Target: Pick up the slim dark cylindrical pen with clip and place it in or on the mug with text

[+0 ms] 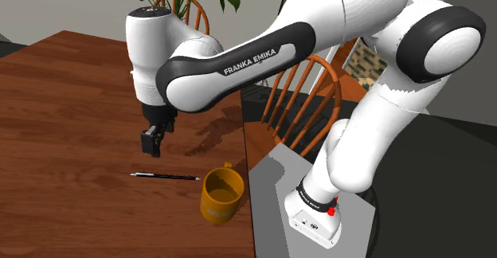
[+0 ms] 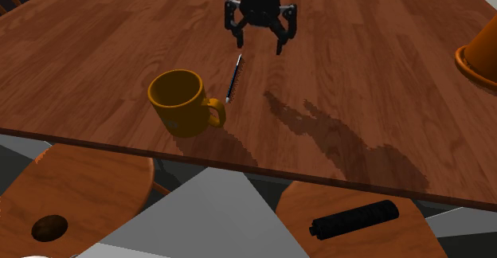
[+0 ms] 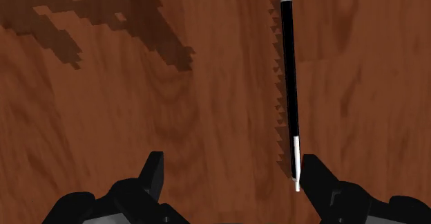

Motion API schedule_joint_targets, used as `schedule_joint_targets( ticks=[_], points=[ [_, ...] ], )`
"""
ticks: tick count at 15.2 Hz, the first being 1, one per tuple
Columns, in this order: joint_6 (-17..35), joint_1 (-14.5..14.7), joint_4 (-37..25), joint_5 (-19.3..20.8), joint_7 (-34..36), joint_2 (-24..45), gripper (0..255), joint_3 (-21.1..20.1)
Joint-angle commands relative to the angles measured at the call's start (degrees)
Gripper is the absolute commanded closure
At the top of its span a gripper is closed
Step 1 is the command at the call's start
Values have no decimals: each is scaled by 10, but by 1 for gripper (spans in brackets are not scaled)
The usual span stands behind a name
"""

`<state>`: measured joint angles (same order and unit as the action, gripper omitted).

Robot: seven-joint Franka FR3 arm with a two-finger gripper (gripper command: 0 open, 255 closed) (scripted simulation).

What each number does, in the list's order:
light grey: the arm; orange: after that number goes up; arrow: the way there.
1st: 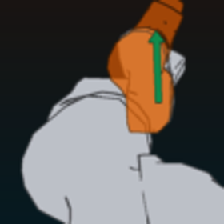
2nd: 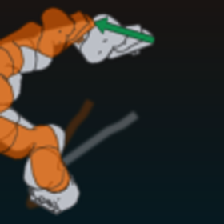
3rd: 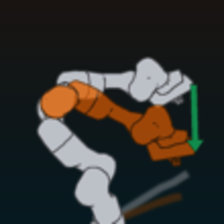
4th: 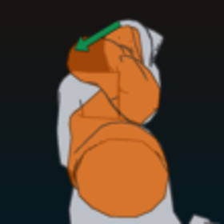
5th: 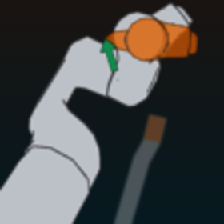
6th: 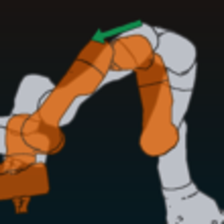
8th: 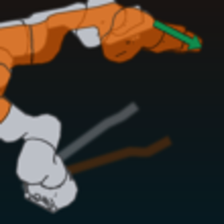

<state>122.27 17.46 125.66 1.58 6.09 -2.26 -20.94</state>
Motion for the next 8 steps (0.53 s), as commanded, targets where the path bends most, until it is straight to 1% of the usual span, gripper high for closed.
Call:
schedule_joint_targets(
  ticks=[1, 6, 8],
  points=[
    [16, 12, -17, 14, 12, 27, 0, -13],
    [42, 41, -80, 62, 40, 106, 0, -34],
    [55, 42, -74, 68, 44, 114, 0, -33]
  ],
)
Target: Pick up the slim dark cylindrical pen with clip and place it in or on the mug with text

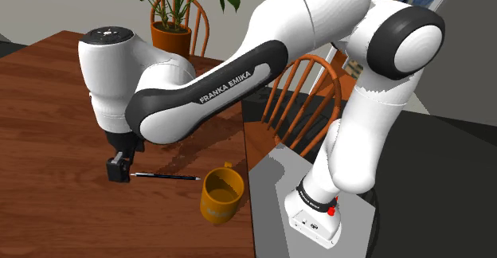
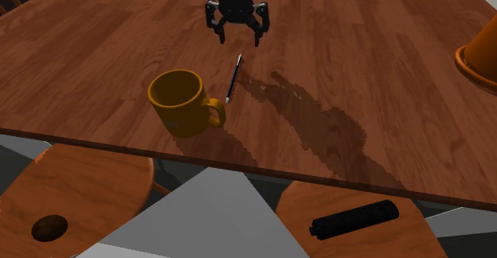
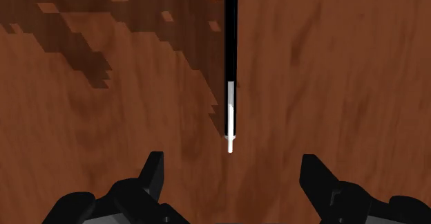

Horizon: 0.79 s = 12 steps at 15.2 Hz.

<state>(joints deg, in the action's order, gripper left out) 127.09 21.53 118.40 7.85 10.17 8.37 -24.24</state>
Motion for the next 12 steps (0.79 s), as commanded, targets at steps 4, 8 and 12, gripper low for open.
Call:
schedule_joint_targets(
  ticks=[4, 8, 12],
  points=[
    [34, 3, 9, 18, 11, 27, 0, 3],
    [44, 4, 13, 23, 14, 34, 0, 5],
    [44, 4, 13, 23, 14, 34, 0, 5]
  ],
)
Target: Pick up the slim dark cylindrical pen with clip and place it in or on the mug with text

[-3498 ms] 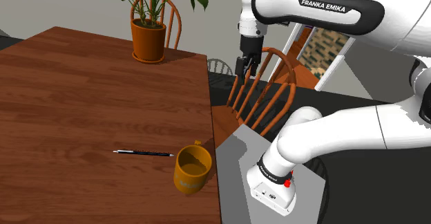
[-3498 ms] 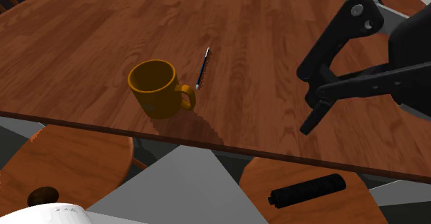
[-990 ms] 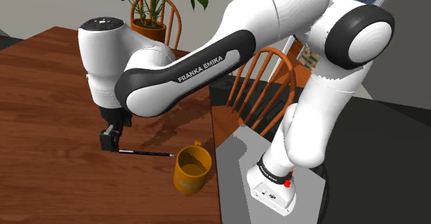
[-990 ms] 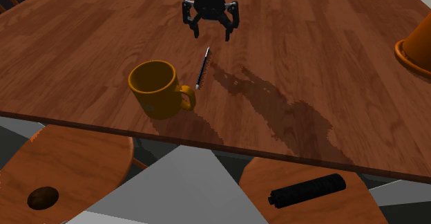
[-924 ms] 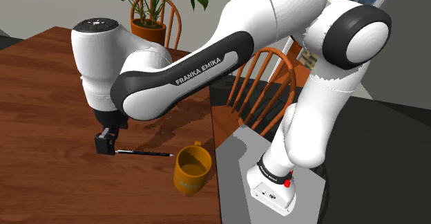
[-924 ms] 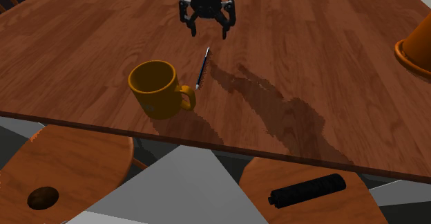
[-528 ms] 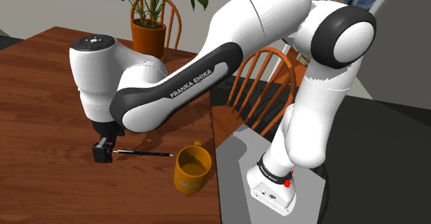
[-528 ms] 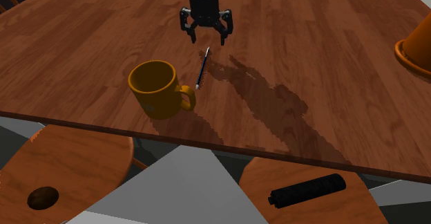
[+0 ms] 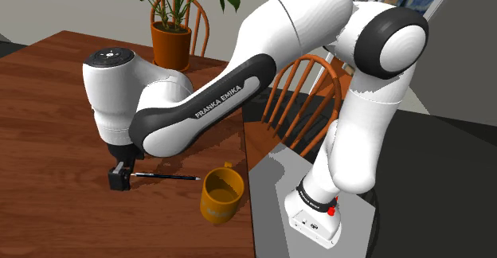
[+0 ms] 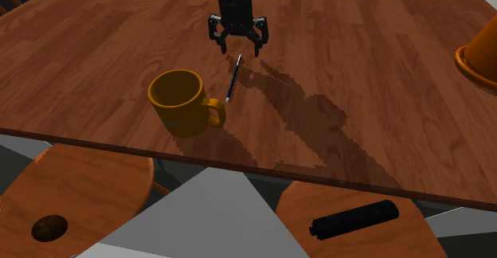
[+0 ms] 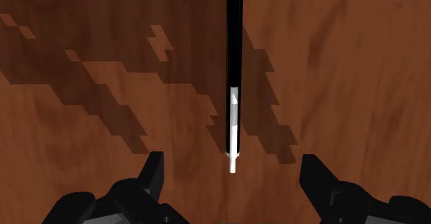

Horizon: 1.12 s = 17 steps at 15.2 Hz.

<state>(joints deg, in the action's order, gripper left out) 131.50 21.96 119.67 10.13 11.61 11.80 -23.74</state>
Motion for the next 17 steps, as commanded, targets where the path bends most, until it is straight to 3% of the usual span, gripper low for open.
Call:
schedule_joint_targets(
  ticks=[1, 2, 11, 17],
  points=[
    [0, 0, 0, 0, 0, 0, 0, 0],
    [0, 0, 0, 0, 0, 0, 255, 0],
    [0, 0, 0, 0, 0, 0, 255, 0],
    [-40, -4, -17, -18, -14, -27, 255, -5]
  ],
)
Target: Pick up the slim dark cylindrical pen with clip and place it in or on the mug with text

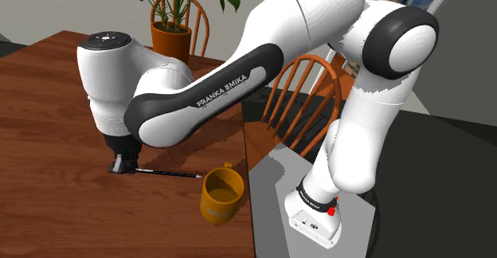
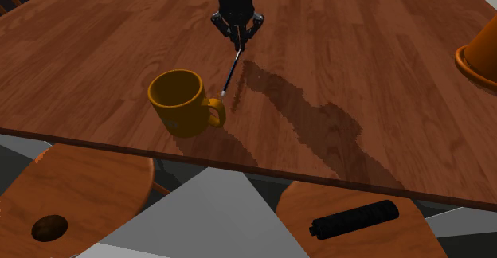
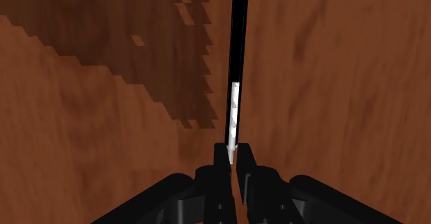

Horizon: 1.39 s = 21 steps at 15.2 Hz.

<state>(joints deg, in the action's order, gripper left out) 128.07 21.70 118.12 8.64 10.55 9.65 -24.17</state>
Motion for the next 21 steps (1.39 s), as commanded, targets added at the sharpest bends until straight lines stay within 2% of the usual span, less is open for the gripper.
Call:
schedule_joint_targets(
  ticks=[1, 21],
  points=[
    [-13, -2, -5, -6, -5, -9, 255, -1],
    [-156, -7, -97, -42, -35, -66, 255, -5]
  ],
)
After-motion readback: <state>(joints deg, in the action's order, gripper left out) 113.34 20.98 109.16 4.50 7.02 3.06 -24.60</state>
